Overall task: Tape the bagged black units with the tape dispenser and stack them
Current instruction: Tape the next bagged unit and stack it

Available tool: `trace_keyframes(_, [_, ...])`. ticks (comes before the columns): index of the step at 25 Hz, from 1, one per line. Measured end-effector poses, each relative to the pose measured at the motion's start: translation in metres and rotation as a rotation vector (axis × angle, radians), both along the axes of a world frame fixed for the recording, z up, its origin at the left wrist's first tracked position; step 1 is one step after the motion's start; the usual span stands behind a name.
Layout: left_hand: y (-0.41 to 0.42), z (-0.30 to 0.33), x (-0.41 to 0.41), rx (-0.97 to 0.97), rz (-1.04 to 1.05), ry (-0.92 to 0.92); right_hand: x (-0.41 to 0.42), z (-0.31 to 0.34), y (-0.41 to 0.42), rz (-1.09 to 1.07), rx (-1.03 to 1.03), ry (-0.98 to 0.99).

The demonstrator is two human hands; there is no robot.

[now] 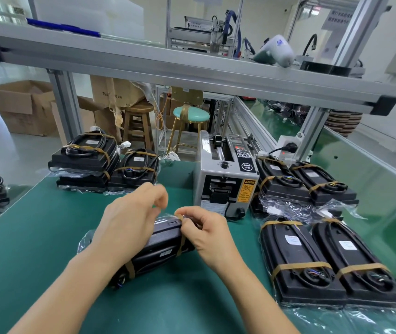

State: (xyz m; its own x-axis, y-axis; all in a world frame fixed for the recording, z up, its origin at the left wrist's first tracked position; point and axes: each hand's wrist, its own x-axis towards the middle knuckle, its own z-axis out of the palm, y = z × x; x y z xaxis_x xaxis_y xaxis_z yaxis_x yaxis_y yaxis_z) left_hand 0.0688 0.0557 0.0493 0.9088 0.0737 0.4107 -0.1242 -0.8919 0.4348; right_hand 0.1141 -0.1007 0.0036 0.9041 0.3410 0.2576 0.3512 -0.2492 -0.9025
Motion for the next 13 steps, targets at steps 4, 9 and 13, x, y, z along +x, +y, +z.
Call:
trace_keyframes(4, [0.001,0.004,-0.02,0.066,-0.064,-0.011,0.001,0.005,-0.001,0.004,-0.101,-0.112])
trace_keyframes(9, [0.007,-0.004,-0.026,0.168,-0.013,0.177,-0.001,0.0,0.001,-0.028,0.047,0.044])
trace_keyframes(13, [0.001,-0.004,-0.023,0.15,0.054,0.157,0.029,-0.002,-0.024,-0.602,0.259,0.163])
